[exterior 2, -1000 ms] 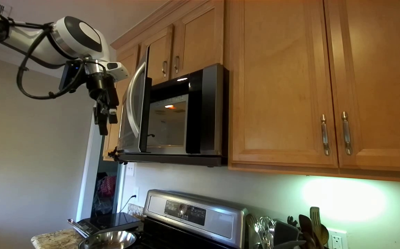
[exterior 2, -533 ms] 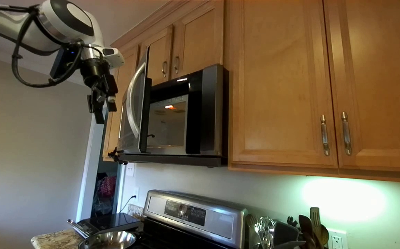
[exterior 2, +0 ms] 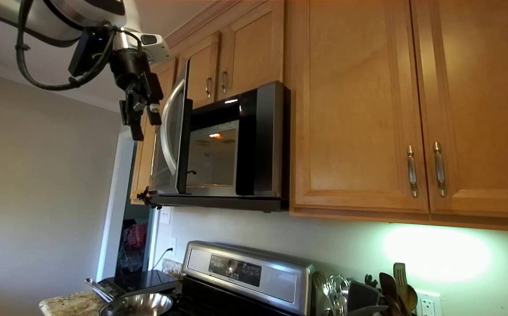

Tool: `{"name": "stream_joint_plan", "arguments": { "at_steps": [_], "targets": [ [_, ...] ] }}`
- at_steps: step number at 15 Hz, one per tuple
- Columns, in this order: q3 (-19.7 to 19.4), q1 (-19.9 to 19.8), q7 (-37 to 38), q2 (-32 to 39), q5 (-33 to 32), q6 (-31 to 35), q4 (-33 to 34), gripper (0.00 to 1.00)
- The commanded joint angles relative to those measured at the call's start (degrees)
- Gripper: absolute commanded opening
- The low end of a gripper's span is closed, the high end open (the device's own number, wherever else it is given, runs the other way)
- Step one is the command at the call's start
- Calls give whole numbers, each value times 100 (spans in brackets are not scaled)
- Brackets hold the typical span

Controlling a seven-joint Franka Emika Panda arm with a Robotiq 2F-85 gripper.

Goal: Open the microwave

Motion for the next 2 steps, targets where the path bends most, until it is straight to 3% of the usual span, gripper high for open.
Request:
{"name": "stream_joint_plan", "arguments": {
  "at_steps": [1,2],
  "targets": [
    [0,-138,-77,21,59,16,-6,100],
    [-36,-152,-89,32,60,35,-29,100]
  ]
}}
